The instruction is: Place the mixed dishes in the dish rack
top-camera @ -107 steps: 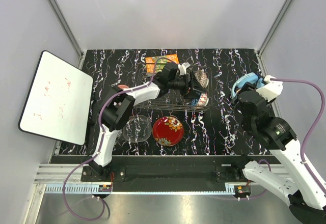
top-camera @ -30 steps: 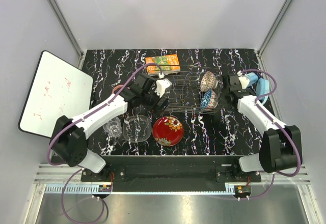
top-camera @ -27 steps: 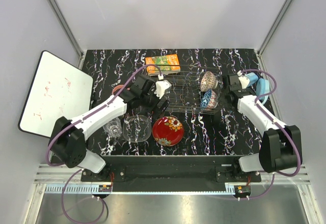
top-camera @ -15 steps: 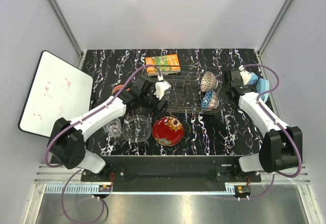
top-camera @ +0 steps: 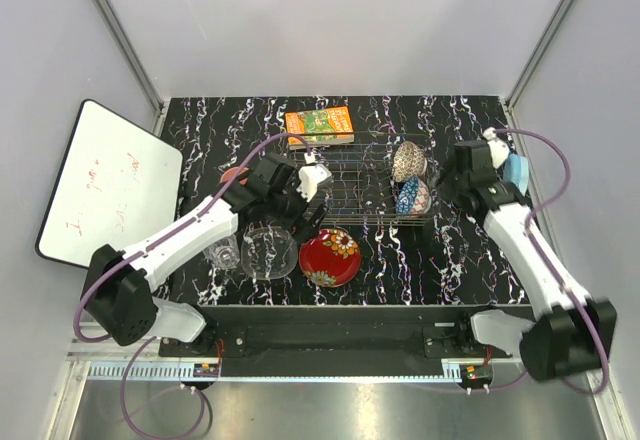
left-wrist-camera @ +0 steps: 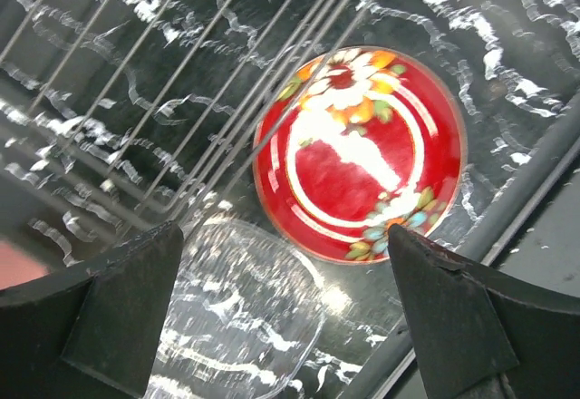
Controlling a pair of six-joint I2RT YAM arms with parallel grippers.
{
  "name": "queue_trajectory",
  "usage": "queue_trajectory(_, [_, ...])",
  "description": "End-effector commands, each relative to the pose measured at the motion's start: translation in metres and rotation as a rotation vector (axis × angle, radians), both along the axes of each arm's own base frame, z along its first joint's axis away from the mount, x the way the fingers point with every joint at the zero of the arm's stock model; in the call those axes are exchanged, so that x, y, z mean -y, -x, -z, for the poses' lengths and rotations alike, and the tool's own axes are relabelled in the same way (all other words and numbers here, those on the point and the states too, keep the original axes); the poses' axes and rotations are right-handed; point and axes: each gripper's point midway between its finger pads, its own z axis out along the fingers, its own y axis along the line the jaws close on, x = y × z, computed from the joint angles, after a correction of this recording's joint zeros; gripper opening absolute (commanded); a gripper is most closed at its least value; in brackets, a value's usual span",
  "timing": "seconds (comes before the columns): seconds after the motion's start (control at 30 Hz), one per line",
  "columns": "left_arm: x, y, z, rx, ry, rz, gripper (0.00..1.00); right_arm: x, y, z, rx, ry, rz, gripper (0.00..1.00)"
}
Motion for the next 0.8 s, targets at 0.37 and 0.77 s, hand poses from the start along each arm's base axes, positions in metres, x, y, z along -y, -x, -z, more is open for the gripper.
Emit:
queue_trajectory(0.37, [-0.043, -0.076, -0.100, 0.353, -0.195, -0.202, 0.99, -0.165, 0.116, 0.012, 0.037, -0.437, -0.669, 0.68])
queue_trajectory(0.77, [-0.089, -0.063, -0.115, 0.382, -0.196, -0.298, 0.99, -0.221, 0.119, 0.097, -0.182, -0.455, -0.749, 0.68])
